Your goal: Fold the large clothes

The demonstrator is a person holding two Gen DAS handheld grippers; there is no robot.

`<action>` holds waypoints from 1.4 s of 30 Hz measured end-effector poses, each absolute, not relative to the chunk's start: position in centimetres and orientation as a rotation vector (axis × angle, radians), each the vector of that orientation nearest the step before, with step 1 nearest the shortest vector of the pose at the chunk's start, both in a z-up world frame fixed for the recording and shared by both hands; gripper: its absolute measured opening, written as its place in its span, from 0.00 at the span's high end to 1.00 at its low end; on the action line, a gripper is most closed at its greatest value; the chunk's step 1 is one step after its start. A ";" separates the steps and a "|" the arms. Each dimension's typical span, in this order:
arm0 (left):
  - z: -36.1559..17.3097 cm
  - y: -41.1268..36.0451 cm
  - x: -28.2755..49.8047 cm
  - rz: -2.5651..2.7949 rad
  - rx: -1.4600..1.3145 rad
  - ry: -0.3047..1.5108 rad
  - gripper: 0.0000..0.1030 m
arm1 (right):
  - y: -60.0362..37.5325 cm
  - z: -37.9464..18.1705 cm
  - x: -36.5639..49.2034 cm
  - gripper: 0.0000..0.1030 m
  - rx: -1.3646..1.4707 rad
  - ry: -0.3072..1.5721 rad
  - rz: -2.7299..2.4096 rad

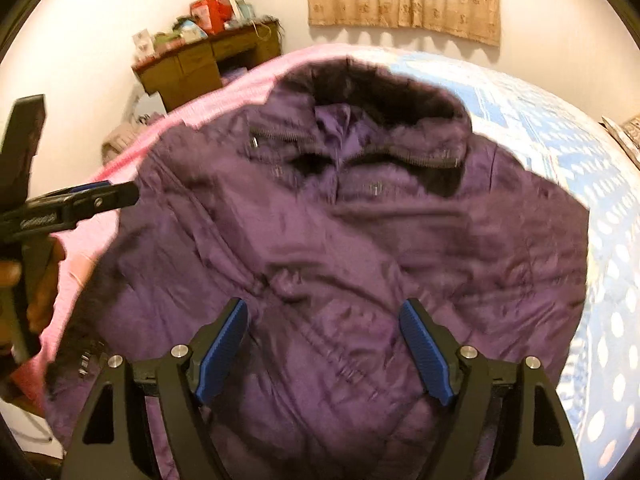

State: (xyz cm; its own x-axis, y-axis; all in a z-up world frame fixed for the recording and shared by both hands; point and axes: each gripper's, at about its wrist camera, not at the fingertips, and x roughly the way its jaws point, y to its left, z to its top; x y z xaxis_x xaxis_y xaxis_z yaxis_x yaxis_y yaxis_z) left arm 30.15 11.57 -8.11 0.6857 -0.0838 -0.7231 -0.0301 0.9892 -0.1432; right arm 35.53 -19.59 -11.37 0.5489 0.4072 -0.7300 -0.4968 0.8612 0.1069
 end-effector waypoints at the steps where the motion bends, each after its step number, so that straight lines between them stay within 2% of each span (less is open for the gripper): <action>1: -7.4 11.8 30.7 -0.027 -0.149 0.798 0.00 | -19.9 -10.8 35.9 0.23 -0.095 0.822 0.548; 6: -4.9 11.2 34.4 -0.037 -0.096 0.759 0.00 | -20.9 -8.0 39.2 0.23 -0.053 0.788 0.528; 16: -3.3 9.2 43.6 -0.038 -0.008 0.764 0.00 | -22.5 -5.6 51.7 0.23 -0.011 0.814 0.416; 23: -5.6 6.8 50.1 -0.030 0.097 0.805 0.01 | -19.4 -6.5 58.3 0.23 -0.122 0.840 0.424; 25: -6.5 6.4 51.3 -0.021 0.110 0.806 0.07 | -18.1 -7.6 59.5 0.23 -0.185 0.855 0.427; 27: -7.4 6.3 52.2 -0.025 0.112 0.833 0.16 | -17.3 -8.8 60.4 0.30 -0.252 0.875 0.421; 28: -7.6 6.1 52.3 -0.038 0.111 0.841 0.23 | -17.0 -9.7 60.8 0.50 -0.307 0.894 0.392; 29: -7.8 6.0 52.3 -0.056 0.116 0.855 0.42 | -17.1 -10.0 60.9 0.74 -0.329 0.897 0.378; 30: -7.8 6.0 52.2 -0.091 0.113 0.868 0.68 | -17.4 -10.0 60.7 0.78 -0.329 0.894 0.380; 31: -7.7 5.8 52.1 -0.135 0.105 0.881 0.79 | -17.8 -9.9 60.3 0.79 -0.311 0.892 0.406; 34: -6.5 5.2 49.9 -0.177 0.175 0.842 0.85 | -18.8 -9.4 58.3 0.85 -0.349 0.868 0.428; 38: -5.7 4.9 46.3 -0.251 0.298 0.778 0.86 | -19.8 -9.4 55.9 0.86 -0.393 0.862 0.442; 42: -8.7 4.1 44.0 -0.256 0.486 0.806 0.87 | -20.6 -11.8 55.3 0.87 -0.419 0.918 0.431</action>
State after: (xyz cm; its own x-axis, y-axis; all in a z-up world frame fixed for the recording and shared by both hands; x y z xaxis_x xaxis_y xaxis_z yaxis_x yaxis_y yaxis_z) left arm 44.02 4.06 -8.66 0.6701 -0.0368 -0.7414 0.3985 0.8605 0.3174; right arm 55.29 -20.60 -11.83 0.5354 0.1761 -0.8260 -0.5235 0.8367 -0.1609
